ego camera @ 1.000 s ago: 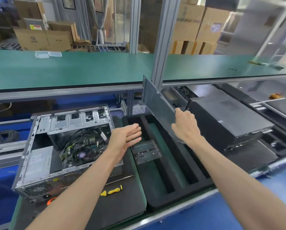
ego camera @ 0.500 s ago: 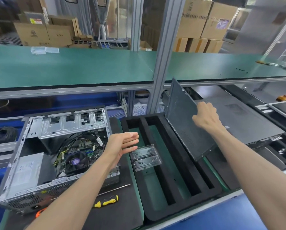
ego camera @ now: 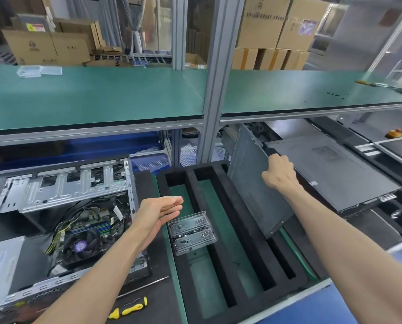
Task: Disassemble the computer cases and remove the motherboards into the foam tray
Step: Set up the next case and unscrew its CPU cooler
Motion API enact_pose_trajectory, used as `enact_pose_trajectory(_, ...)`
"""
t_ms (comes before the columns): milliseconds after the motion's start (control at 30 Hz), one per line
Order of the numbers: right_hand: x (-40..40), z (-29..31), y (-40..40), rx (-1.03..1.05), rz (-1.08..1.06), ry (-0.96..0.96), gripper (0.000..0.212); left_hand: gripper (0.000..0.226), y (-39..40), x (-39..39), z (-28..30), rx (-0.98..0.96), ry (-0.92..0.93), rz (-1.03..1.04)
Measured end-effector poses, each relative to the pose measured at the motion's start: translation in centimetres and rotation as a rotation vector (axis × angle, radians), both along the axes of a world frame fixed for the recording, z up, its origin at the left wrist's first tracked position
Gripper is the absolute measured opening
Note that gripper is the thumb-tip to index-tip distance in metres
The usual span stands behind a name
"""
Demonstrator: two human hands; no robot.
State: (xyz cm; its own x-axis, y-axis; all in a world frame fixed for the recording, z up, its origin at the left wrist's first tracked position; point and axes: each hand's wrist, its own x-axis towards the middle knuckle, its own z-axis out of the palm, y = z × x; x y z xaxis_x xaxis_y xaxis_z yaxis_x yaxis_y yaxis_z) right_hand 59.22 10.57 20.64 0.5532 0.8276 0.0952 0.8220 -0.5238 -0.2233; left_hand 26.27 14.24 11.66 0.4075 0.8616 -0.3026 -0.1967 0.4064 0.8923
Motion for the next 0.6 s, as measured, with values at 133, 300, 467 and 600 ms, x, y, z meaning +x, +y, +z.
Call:
enact_pose_trajectory(133, 0.8, -1.7, 0.6, -0.055, 0.016, 0.002, 0.017, 0.030, 0.5, 0.9, -0.8, 0.026, 0.051, -0.054)
enact_pose_trajectory(300, 2.3, -2.6, 1.7, -0.108, 0.035, -0.044, 0.018, 0.039, 0.9, 2.2, -1.3, 0.045, 0.106, -0.078)
enact_pose_trajectory(467, 2.2, -2.8, 2.5, -0.201, 0.038, -0.047, 0.033, 0.020, 0.6, 2.8, -1.8, 0.035, 0.126, -0.063)
enact_pose_trajectory(600, 2.3, -1.7, 2.9, -0.158, 0.044, -0.063, 0.040, 0.020, 1.0, 2.9, -1.0, 0.051, 0.130, -0.045)
